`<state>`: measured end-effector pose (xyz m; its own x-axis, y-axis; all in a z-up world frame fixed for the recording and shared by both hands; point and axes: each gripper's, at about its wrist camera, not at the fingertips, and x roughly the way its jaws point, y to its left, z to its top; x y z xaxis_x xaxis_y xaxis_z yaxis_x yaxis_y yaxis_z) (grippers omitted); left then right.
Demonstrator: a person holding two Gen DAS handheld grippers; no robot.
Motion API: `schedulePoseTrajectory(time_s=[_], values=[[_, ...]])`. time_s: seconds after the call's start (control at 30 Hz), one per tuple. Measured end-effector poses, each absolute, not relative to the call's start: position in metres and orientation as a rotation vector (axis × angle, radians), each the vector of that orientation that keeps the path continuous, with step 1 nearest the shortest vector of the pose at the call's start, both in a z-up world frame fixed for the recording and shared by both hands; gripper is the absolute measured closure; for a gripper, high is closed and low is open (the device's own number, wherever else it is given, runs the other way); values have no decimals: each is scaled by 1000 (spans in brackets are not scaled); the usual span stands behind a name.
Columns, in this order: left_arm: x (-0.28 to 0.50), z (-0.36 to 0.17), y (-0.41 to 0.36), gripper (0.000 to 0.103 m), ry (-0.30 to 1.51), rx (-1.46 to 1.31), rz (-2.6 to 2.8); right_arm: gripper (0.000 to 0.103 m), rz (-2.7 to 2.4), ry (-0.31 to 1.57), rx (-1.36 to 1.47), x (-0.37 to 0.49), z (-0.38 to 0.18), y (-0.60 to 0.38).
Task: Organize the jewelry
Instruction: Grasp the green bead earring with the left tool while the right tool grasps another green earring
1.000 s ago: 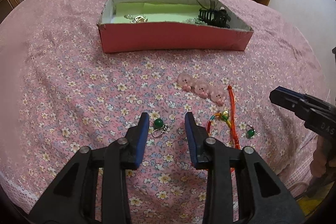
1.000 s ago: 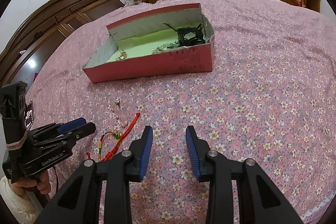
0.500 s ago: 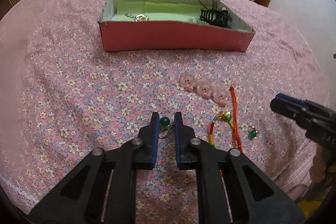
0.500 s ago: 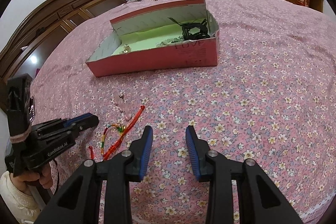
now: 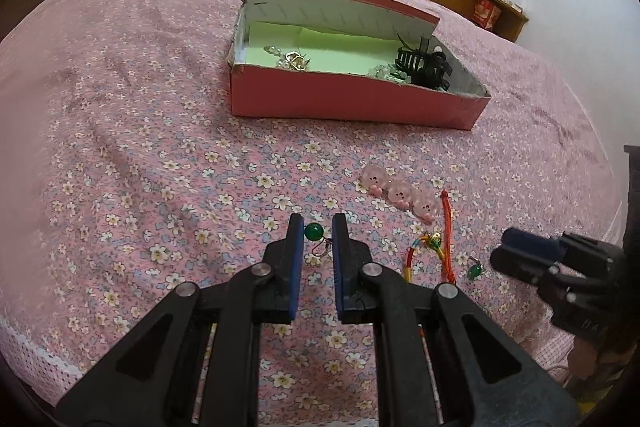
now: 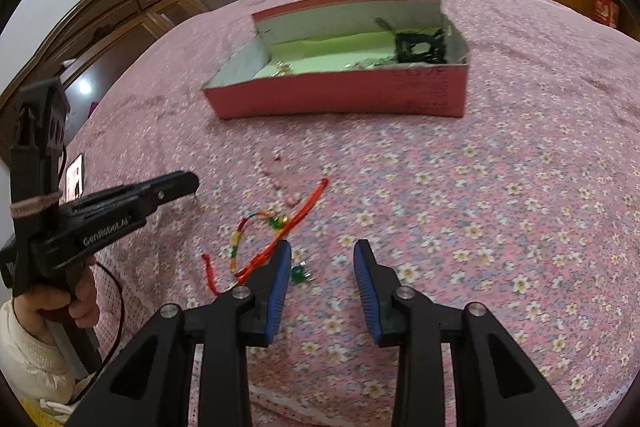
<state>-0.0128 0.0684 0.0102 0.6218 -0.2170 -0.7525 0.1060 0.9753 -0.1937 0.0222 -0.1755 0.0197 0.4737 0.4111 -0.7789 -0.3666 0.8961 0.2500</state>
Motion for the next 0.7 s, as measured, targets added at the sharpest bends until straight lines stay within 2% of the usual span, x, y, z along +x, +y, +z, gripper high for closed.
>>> schedulePoseTrajectory(time_s=[0.27,0.37,0.43,0.7], values=[[-17,11,68,98,870,-136,-193,70,502,1015,24,22,6,-161],[-18,11,68,98,870,-137,-193,78,505,1024,13,22,2,-158],[-18,11,68,98,870,-136,-192,87,507,1033,5,23,-1,-155],[-19,11,63,98,868,-134,-194,91,516,1019,27,22,1,-163]])
